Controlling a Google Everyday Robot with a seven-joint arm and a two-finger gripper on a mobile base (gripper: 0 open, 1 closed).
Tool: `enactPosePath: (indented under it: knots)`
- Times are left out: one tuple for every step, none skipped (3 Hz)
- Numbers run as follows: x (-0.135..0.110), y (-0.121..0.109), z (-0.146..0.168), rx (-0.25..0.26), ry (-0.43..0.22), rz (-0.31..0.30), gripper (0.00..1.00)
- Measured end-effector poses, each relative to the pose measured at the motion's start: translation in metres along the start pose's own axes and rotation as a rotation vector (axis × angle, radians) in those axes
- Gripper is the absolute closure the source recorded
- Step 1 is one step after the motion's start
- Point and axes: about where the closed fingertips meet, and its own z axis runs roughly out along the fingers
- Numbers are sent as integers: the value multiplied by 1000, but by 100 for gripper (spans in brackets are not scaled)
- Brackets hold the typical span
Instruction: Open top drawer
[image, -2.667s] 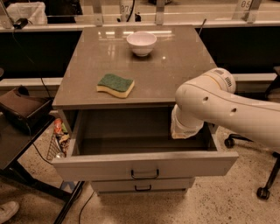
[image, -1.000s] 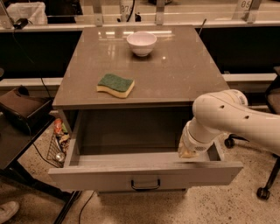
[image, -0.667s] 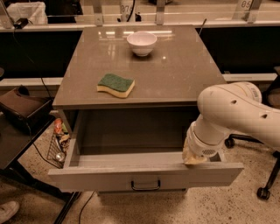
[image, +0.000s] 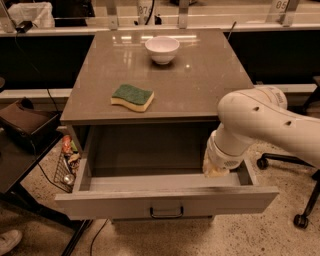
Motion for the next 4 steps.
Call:
enactPosePath:
  knots:
    - [-6, -43, 22, 21, -26, -34, 100]
    - [-8, -44, 54, -33, -57, -27, 100]
    - [-2, -11, 71, -104, -69, 19, 100]
    - [9, 35, 68, -164, -57, 92, 100]
